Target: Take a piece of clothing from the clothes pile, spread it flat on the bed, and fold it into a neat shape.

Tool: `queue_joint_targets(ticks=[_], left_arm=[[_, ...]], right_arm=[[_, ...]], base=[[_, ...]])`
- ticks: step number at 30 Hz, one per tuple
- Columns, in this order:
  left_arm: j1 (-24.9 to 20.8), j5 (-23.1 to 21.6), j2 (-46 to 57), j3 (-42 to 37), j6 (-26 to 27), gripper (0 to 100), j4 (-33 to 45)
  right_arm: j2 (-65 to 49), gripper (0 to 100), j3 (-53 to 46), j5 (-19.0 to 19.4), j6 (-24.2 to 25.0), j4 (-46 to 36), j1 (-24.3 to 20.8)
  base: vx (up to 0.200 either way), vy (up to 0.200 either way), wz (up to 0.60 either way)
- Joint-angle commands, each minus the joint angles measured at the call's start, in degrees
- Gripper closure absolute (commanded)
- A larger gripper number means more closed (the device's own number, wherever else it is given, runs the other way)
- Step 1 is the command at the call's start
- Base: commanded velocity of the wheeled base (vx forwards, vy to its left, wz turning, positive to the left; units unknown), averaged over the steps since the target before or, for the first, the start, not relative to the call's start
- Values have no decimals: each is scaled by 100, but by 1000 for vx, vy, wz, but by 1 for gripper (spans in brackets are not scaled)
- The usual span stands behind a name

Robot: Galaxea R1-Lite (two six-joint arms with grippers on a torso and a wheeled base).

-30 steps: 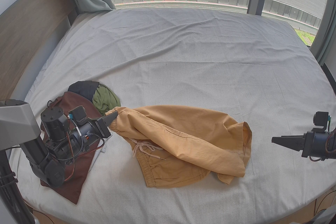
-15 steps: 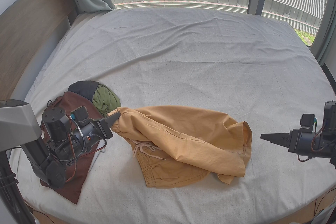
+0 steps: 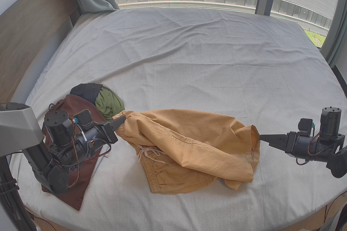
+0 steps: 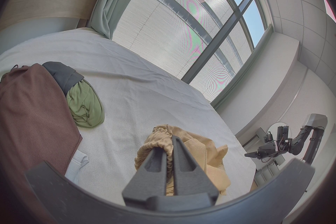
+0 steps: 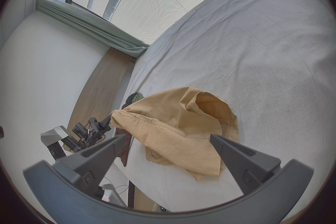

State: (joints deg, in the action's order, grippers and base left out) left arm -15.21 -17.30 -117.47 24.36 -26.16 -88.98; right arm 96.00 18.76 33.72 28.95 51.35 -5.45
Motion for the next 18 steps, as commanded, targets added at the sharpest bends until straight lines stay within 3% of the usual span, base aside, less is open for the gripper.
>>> queue_joint_targets(ticks=[1,18], left_arm=[[1,-2,5,25,-3,100,-14],[1,-2,5,34,15,100,-14]], right_arm=[[630,0,-118,3,93,323,-18],[1782,0,-118,-50,295,1352,-18]], base=[[0,0,0],[0,0,0]])
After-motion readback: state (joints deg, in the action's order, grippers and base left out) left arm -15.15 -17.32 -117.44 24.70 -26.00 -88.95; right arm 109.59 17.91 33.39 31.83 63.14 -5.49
